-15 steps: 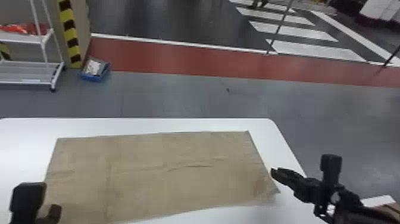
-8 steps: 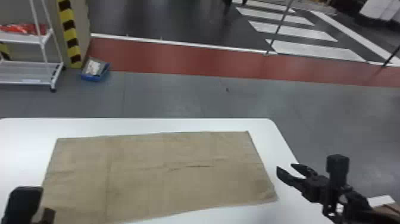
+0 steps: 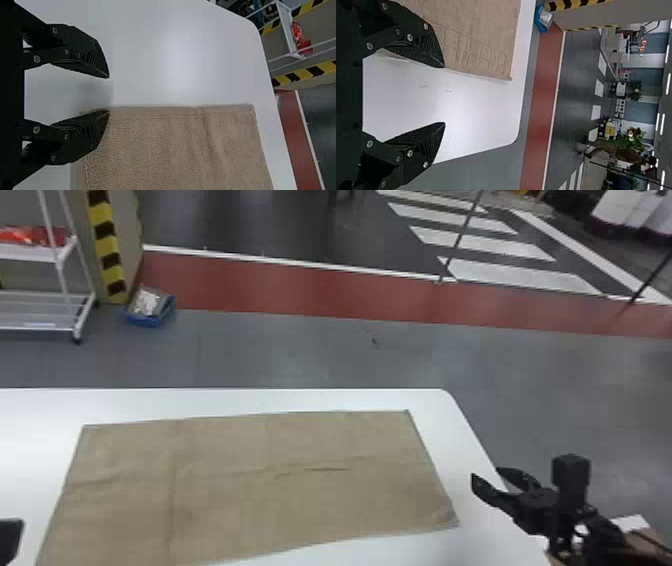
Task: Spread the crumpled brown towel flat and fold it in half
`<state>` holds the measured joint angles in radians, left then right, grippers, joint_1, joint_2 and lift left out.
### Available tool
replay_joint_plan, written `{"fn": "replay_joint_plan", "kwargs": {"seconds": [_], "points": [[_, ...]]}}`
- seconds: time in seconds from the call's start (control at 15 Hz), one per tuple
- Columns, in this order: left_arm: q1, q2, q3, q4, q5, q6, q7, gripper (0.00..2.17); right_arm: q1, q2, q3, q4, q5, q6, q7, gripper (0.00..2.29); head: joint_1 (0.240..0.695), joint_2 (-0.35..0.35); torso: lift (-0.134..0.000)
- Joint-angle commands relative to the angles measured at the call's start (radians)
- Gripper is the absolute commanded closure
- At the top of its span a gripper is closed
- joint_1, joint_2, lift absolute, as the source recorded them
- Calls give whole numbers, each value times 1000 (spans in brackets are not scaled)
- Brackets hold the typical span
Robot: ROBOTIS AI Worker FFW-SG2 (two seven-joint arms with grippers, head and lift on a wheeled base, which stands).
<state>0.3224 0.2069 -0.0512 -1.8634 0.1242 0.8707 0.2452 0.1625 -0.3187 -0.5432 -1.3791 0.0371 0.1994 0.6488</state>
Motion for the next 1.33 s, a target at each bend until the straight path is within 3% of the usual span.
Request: {"fn": "replay_joint_plan", "kwargs": {"seconds": [0.0,0.27,0.53,0.93,1.27], "points": [[-2,0,11,-2,35,15,-7,576,-4,6,6,0,4,6,-1,448,695,-298,0],[-6,-1,50,-14,118,25,-33,502,-14,10,12,0,24,18,-3,448,695,-300,0],[3,-11,63,-53,121,-9,-33,502,-18,13,31,8,41,21,-9,448,695,-292,0],[10,-11,67,-109,161,187,-21,518,-26,12,32,22,41,18,-9,448,695,-296,0],[3,-12,63,-99,186,190,-29,518,-26,12,32,31,41,12,-9,448,695,-321,0]]}}
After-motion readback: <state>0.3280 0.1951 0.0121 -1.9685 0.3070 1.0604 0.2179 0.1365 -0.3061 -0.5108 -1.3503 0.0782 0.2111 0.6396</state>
